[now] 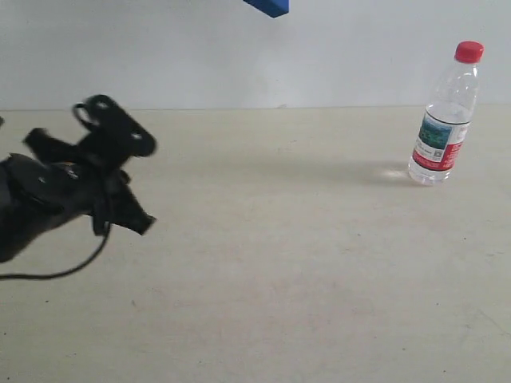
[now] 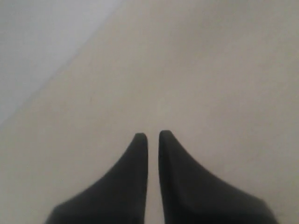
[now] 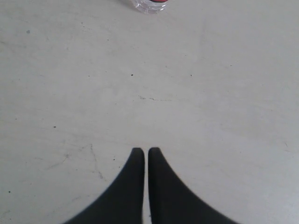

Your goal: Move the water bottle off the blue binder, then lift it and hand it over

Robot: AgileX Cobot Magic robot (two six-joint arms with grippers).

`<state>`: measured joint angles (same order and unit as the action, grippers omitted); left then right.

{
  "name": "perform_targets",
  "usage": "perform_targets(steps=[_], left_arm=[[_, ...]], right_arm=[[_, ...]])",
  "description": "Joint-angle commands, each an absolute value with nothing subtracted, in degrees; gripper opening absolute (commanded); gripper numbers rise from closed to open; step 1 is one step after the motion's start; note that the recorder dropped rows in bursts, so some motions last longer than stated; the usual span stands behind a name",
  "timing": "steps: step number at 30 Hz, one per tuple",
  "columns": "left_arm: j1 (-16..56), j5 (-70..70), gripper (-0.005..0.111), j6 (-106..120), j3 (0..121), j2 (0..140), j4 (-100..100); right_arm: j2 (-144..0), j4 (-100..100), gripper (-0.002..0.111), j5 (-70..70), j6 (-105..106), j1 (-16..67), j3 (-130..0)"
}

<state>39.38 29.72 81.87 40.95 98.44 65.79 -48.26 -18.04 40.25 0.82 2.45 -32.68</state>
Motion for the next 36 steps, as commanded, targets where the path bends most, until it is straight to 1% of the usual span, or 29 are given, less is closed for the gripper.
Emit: perform_targets(steps=[1,4,7,12,16,19,23,26,29,33,35,36], left_arm=[[24.8,23.2,0.005,75.2,41.0,95.3,68.9],[16.8,19.7,0.005,77.8,40.8,89.0,66.1],[12.6,16.1,0.005,82.2,40.4,79.2,66.5],[12.3,8.4,0.005,83.2,38.8,59.1,69.5],[12.3,5.2,0.005,83.2,34.4,43.7,74.3],[12.3,1.4,0.005,83.2,28.6,33.4,79.6],[12.3,0.0,0.005,83.2,18.7,23.6,86.1],[12.3,4.1,0.005,82.1,11.5,20.9,91.6],[12.3,13.9,0.005,77.6,7.1,21.0,99.9],[12.3,25.5,0.005,77.3,4.1,23.1,99.9],[12.3,26.5,0.005,74.0,3.9,24.4,99.9],[12.3,24.3,0.005,73.2,3.9,24.8,99.9]], right_arm=[[-48.0,-18.3,0.0,39.5,0.5,2.3,-32.6],[-48.0,-18.3,0.0,38.4,0.5,2.3,-32.6],[-48.0,-18.3,0.0,38.1,0.5,2.3,-32.6],[-48.0,-18.3,0.0,37.9,0.6,2.3,-32.6],[-47.9,-18.1,0.0,37.5,0.5,2.3,-32.6],[-47.9,-18.0,0.0,37.5,0.5,2.3,-32.6],[-47.9,-17.8,0.0,37.5,0.5,2.3,-32.6],[-47.9,-16.7,0.0,37.5,0.5,2.3,-32.6],[-47.9,-16.3,0.0,37.5,0.5,2.3,-32.6],[-47.9,-15.4,0.0,37.5,0.5,2.3,-32.6],[-47.9,-15.4,0.0,37.5,0.5,2.3,-32.6],[-47.9,-15.4,0.0,37.5,0.5,2.3,-32.6]])
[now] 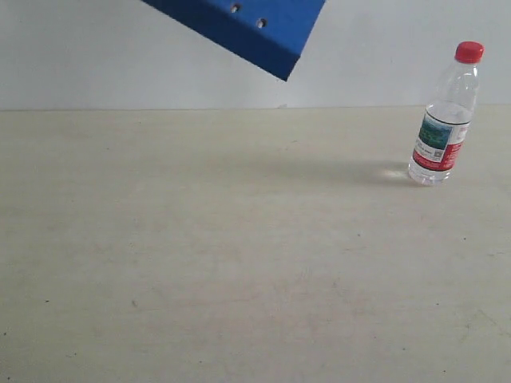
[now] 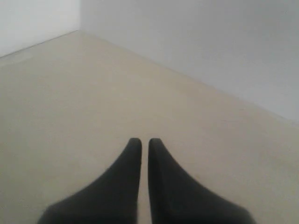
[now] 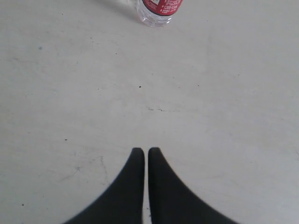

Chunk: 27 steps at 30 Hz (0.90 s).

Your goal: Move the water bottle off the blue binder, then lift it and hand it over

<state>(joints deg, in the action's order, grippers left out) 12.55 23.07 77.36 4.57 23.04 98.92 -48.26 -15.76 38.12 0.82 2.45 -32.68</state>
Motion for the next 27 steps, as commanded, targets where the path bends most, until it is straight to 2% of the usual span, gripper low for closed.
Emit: perform_targets(steps=[1,5,7,18,27], left_arm=[[12.3,20.3,0.005,73.2,3.7,25.2,99.2],[12.3,-3.3,0.005,73.4,3.7,27.5,83.7],[12.3,-10.1,0.005,73.3,3.7,29.1,80.0],[12.3,0.5,0.005,81.7,3.7,46.7,84.8],[12.3,0.0,0.005,82.1,3.7,48.7,84.6]], right_arm=[[-47.9,-15.3,0.0,37.5,0.5,2.3,-32.6],[-47.9,-15.3,0.0,37.3,0.5,2.3,-32.6],[-47.9,-15.3,0.0,36.9,0.5,2.3,-32.6],[-47.9,-14.0,0.0,36.3,0.6,2.3,-32.6],[-47.9,-13.9,0.0,35.3,0.6,2.3,-32.6]])
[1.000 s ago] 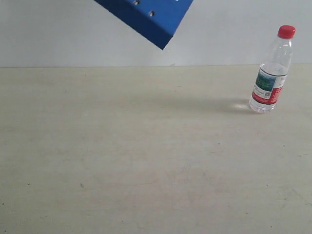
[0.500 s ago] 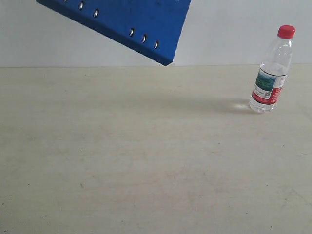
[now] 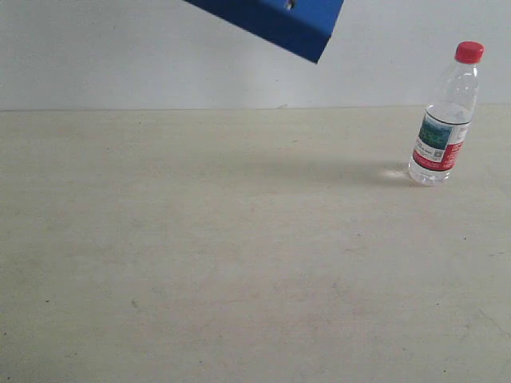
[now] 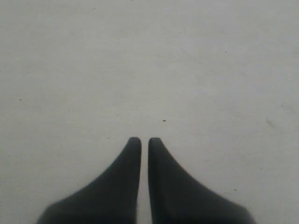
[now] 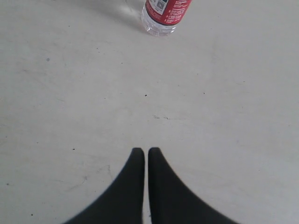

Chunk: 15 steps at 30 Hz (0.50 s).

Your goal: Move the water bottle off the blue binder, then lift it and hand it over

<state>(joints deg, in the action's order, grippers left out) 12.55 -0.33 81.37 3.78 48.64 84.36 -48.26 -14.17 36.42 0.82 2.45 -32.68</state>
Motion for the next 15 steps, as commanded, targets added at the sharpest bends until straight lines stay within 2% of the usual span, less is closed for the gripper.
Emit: perform_targets(steps=[1,10,15], left_arm=[[12.3,0.0,0.005,82.6,3.7,48.7,84.3],[12.3,6.9,0.005,89.9,7.0,48.7,79.0],[12.3,12.0,0.005,77.4,11.9,48.7,81.0]], right_arm=[[-47.9,-13.7,0.0,35.0,0.6,2.3,-32.6],[-47.9,-13.1,0.0,34.9,0.5,2.3,-32.6],[-47.9,-12.6,0.0,34.9,0.5,2.3,-32.6]])
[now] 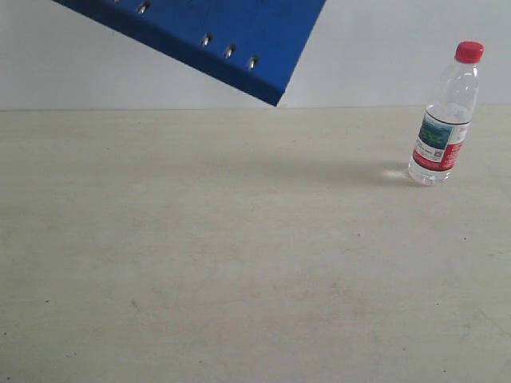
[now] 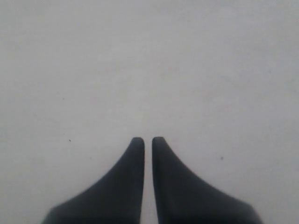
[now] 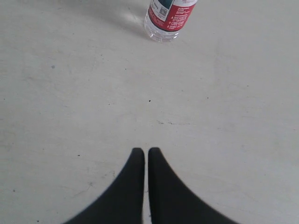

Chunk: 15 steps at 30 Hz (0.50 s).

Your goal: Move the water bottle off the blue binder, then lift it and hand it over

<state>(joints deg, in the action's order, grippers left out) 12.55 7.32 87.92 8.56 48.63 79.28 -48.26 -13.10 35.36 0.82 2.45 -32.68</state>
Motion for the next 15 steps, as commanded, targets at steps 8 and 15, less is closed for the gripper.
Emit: perform_targets(steps=[8,15], left_arm=[[12.3,19.4,0.005,39.7,13.9,48.7,86.8],[12.3,15.9,0.005,23.5,13.9,48.7,83.4]], right_arm=[[-47.9,-12.5,0.0,35.0,0.5,2.3,-32.6],[-47.9,-12.5,0.0,35.5,1.2,2.3,-32.6]])
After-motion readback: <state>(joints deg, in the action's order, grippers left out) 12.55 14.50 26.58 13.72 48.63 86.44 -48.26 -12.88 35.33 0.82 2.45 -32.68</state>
